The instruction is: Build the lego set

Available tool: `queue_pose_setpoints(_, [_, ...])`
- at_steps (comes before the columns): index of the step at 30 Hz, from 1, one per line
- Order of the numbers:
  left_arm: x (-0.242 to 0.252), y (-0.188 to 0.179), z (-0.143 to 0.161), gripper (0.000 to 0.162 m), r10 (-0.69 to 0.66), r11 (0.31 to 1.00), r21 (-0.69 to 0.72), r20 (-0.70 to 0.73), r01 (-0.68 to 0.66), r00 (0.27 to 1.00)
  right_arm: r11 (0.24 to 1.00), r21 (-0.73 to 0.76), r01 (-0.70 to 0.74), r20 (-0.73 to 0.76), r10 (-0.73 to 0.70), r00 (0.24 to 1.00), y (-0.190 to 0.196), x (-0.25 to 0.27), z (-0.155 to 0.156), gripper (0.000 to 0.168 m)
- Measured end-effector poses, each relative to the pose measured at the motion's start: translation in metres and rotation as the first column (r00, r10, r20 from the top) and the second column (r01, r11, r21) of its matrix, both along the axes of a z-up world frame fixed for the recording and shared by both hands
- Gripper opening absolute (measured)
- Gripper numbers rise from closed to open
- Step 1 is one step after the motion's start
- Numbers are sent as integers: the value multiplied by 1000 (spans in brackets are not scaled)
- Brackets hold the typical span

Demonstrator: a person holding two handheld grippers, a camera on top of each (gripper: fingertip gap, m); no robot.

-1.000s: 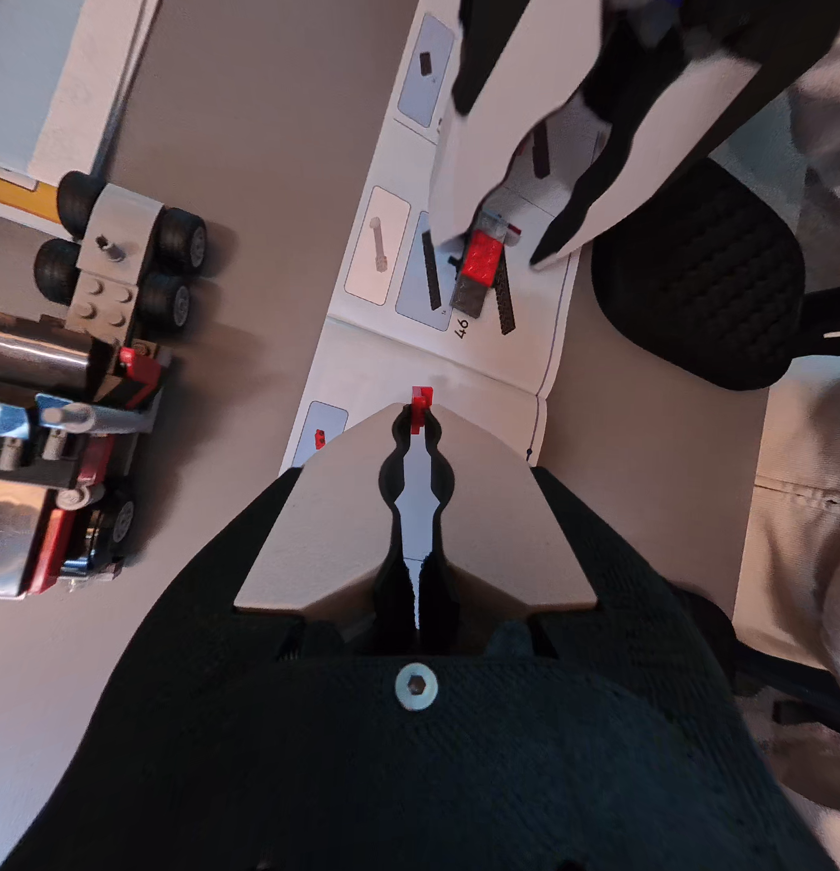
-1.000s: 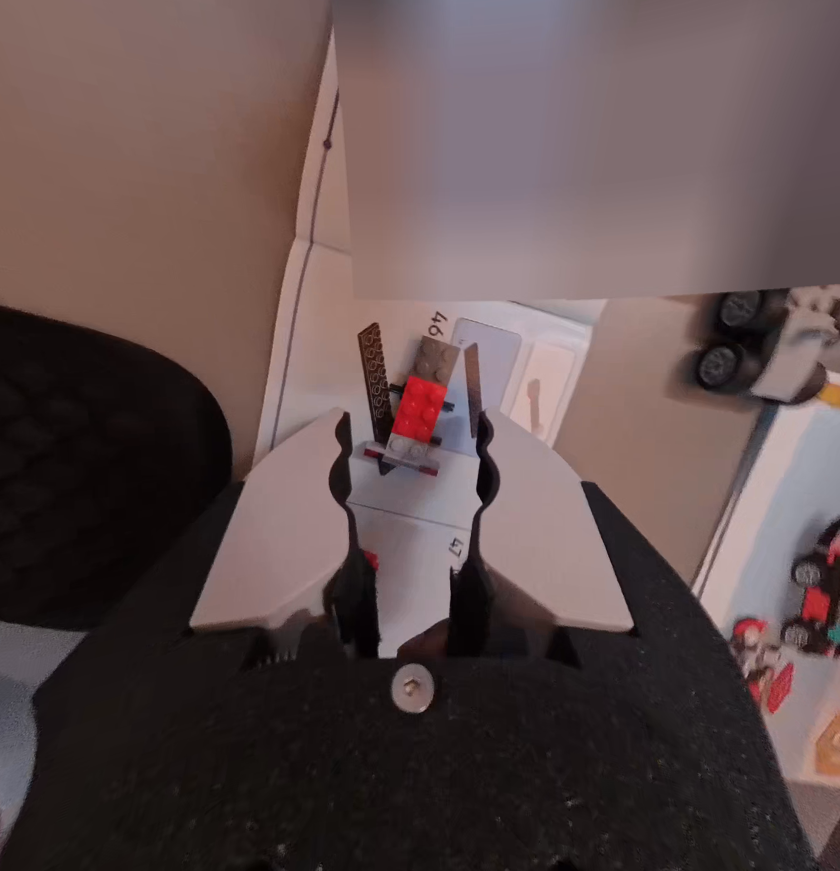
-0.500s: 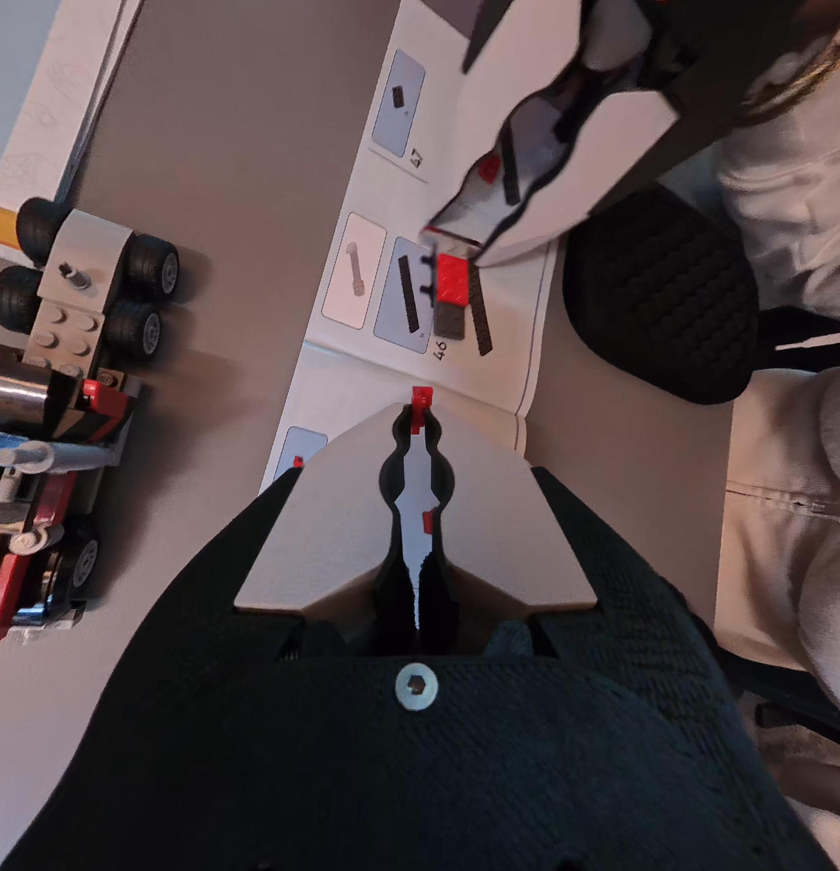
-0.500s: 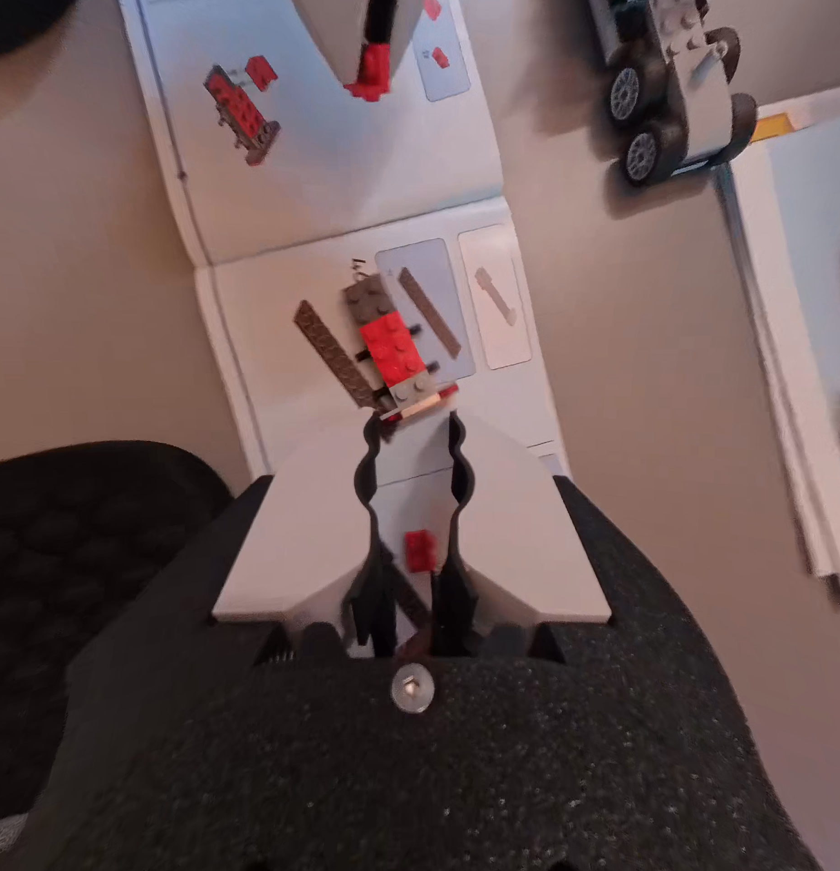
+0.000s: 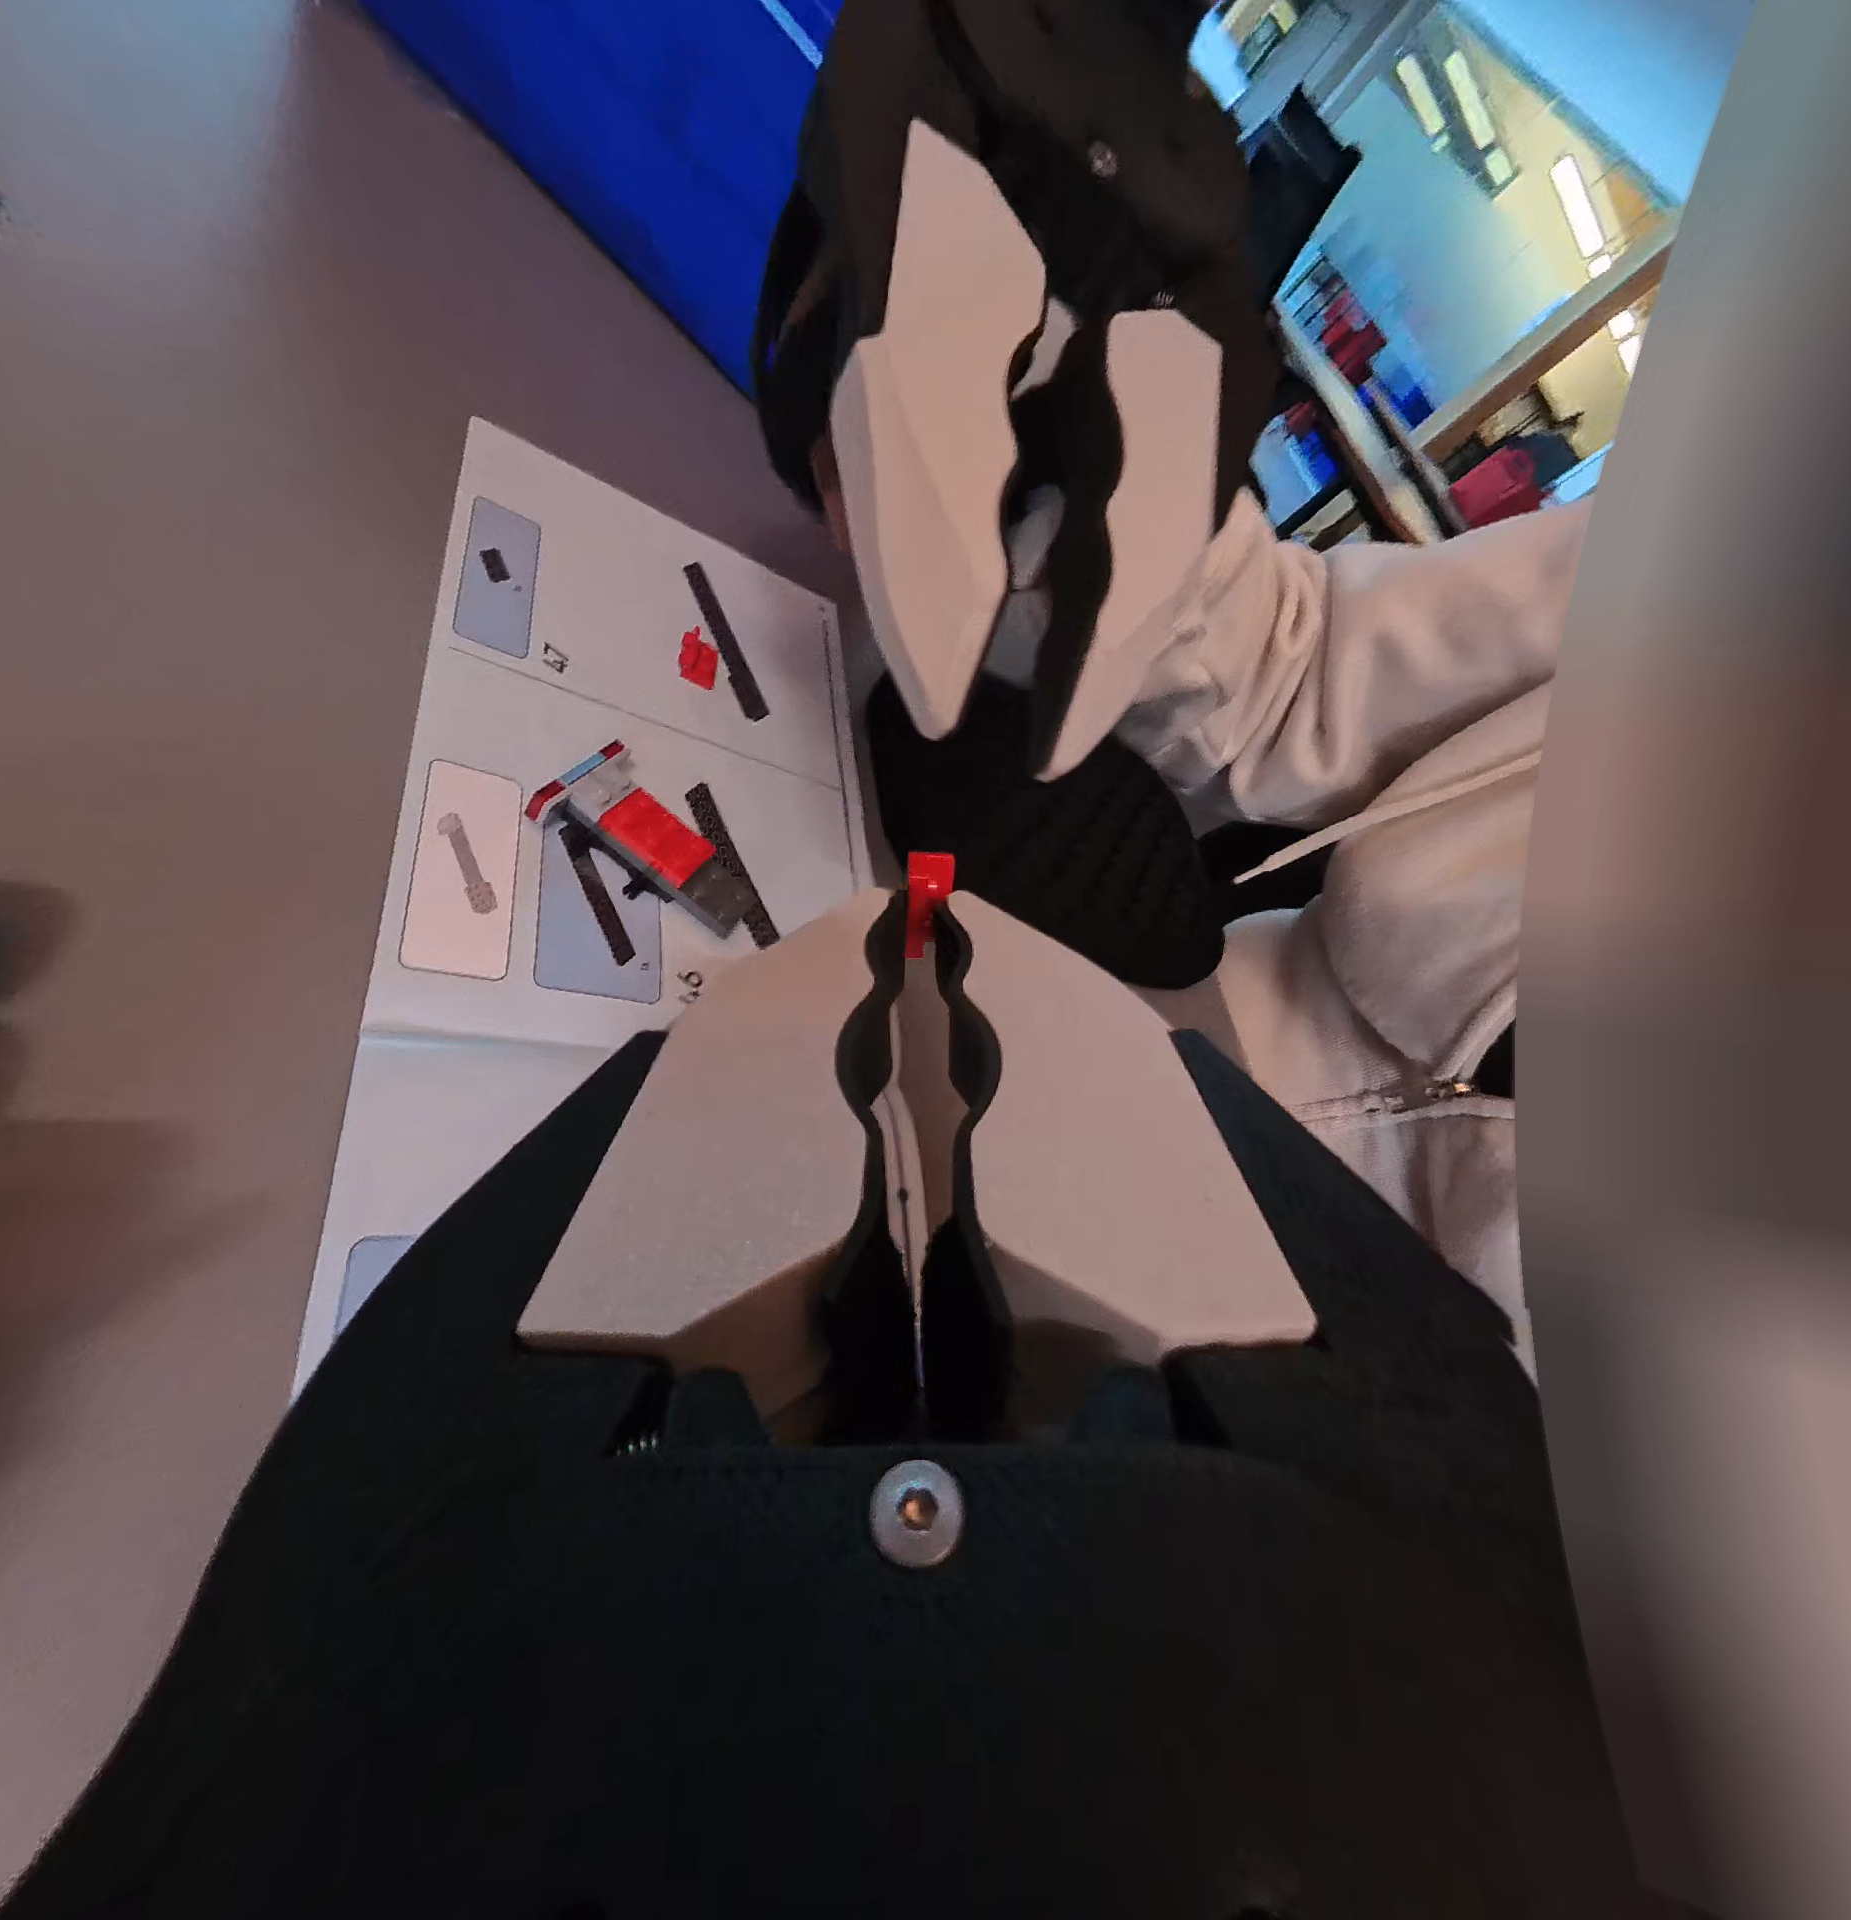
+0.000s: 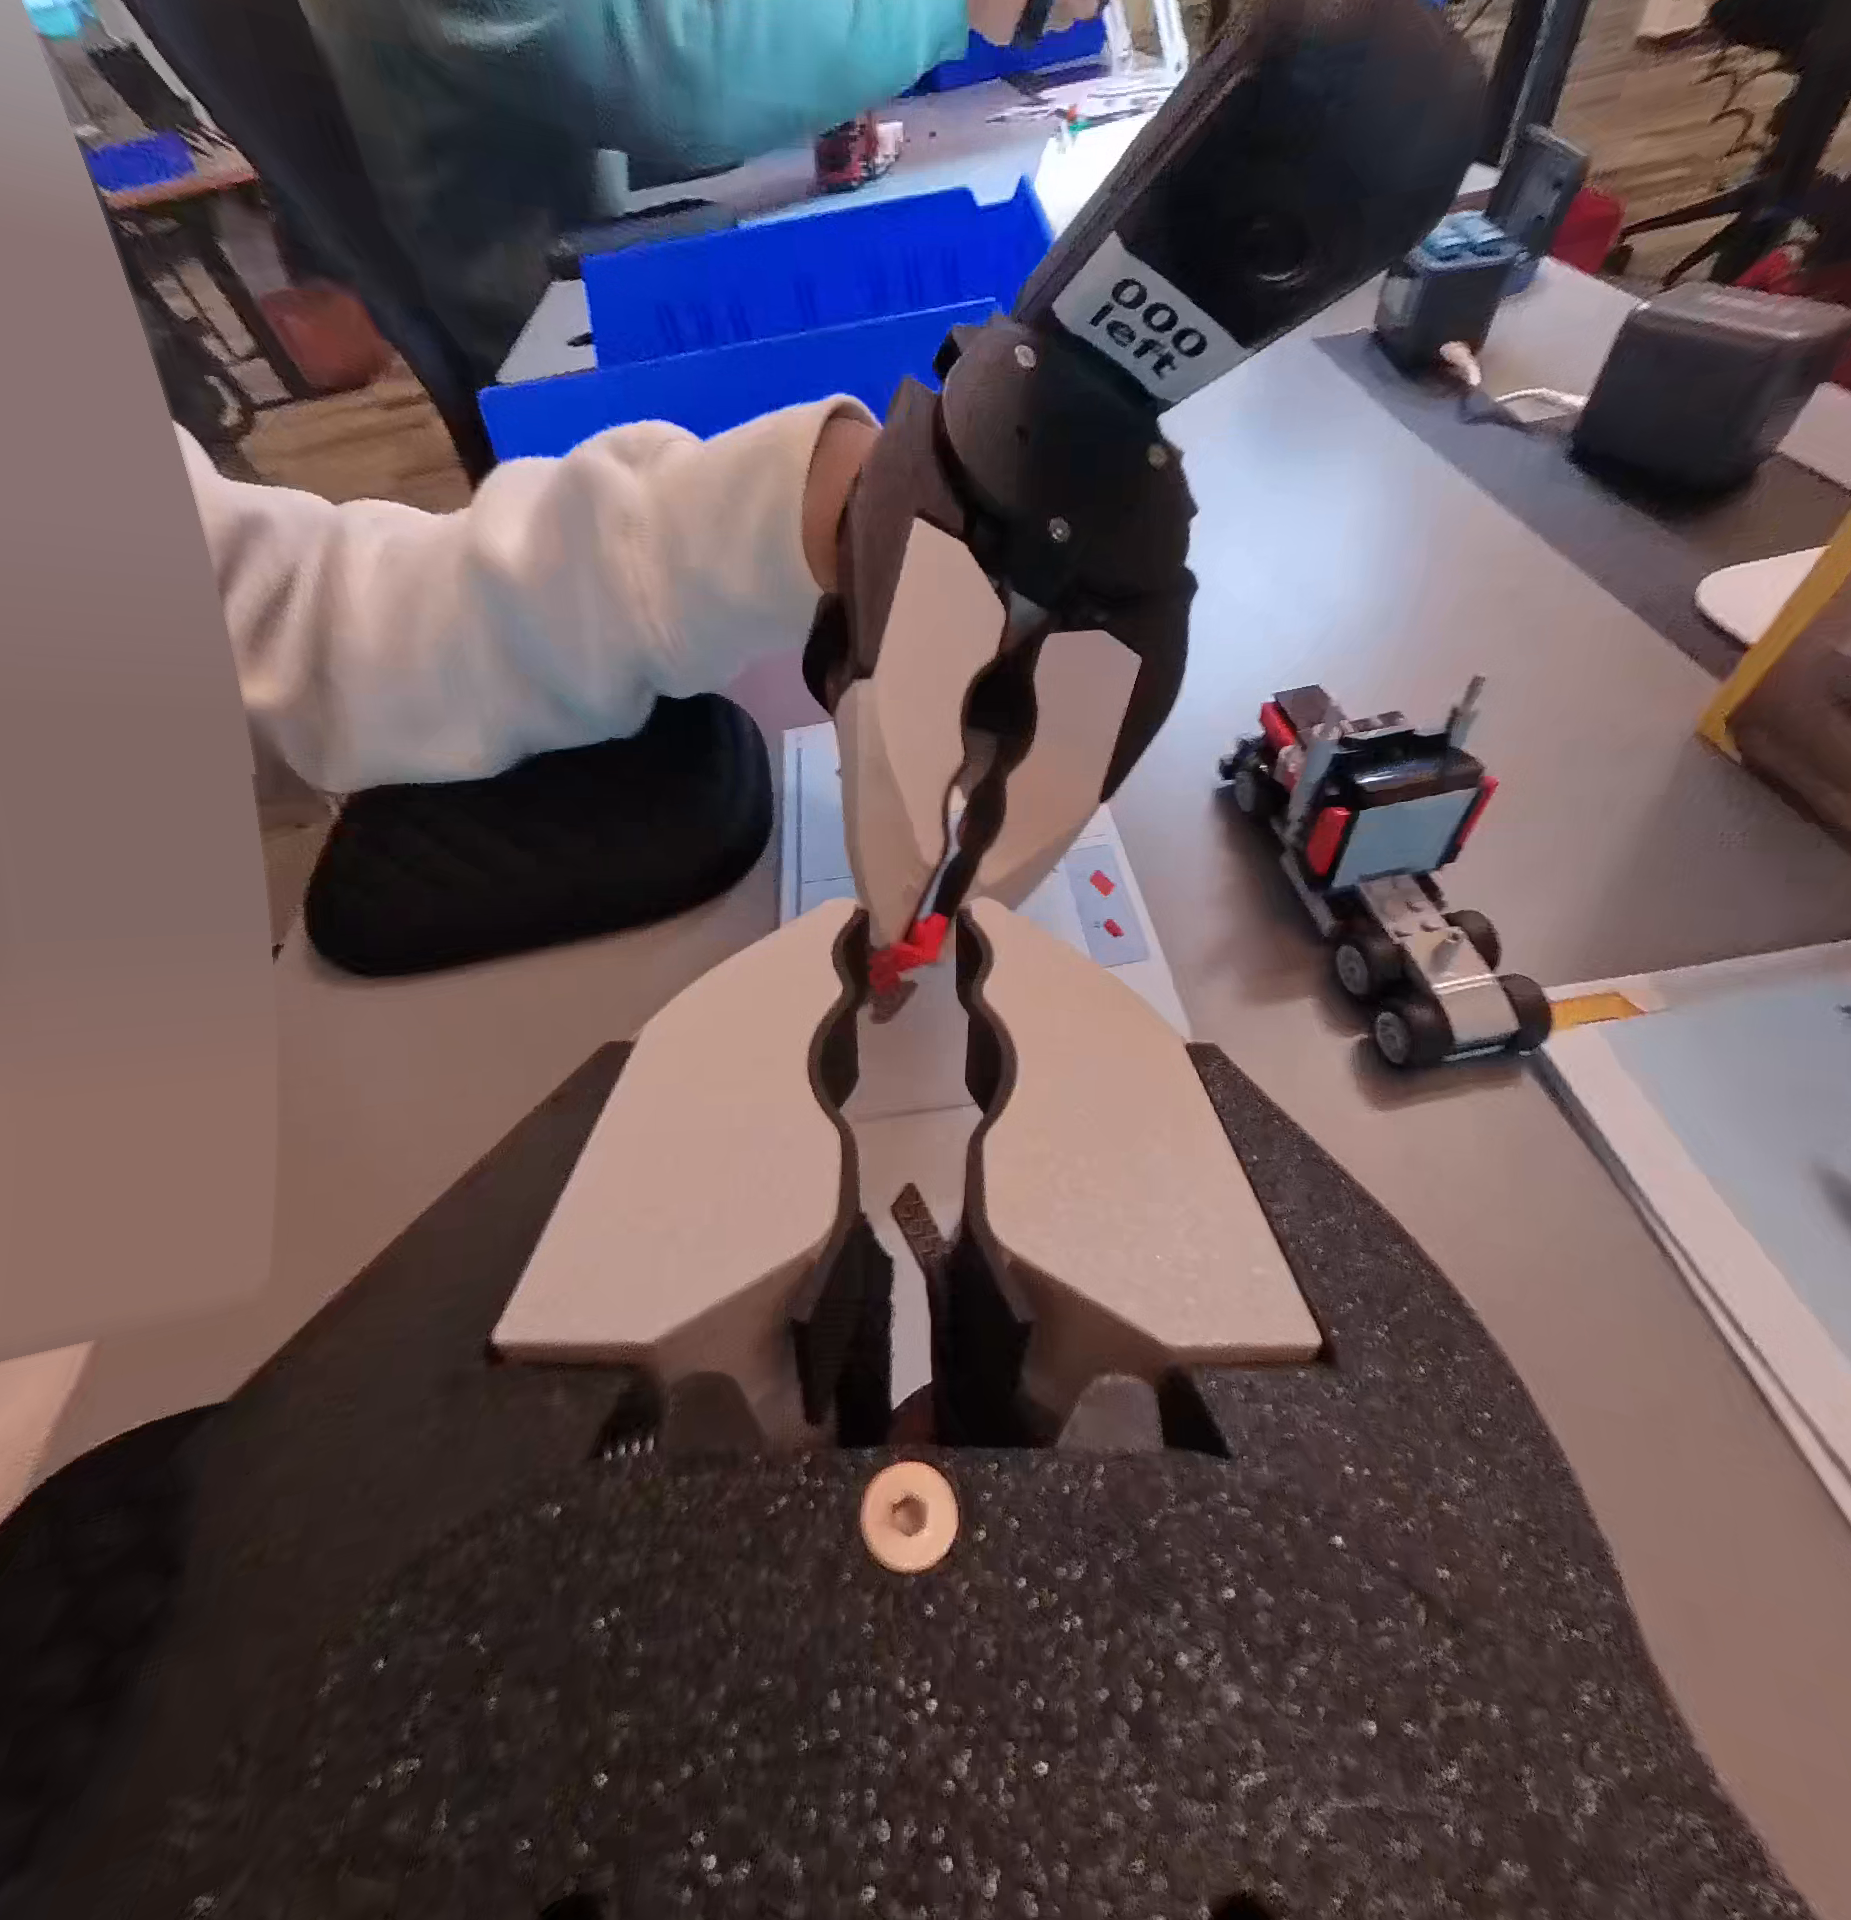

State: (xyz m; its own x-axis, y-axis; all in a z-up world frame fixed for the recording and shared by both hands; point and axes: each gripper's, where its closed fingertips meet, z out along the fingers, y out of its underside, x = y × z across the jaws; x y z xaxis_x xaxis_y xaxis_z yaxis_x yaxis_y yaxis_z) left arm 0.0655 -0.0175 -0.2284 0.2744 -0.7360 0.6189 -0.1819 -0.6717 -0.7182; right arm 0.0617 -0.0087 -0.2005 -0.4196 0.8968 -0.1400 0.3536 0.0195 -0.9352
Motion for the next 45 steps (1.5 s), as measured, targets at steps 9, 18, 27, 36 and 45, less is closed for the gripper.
queue_pose_setpoints(9, [7,-3,-7,6,-20,999,37,-109,24,994,994,-105,-18,176,36,984,-5,-4,-18,14])
queue_pose_setpoints(18, [-11,45,44,5,293,936,105,298,-336,909,934,-181,309,-43,-322,946,34,-9,13,8])
queue_pose_setpoints(27, [-15,56,70,5,392,870,100,454,-482,800,871,76,485,-231,-458,858,42,-19,43,7])
queue_pose_setpoints(36, [-13,60,78,5,435,864,-37,559,-502,706,678,424,601,-341,-495,799,51,-19,49,7])
queue_pose_setpoints(45, [-4,53,76,11,365,899,9,542,-439,758,728,365,580,-316,-490,813,52,-7,48,4])
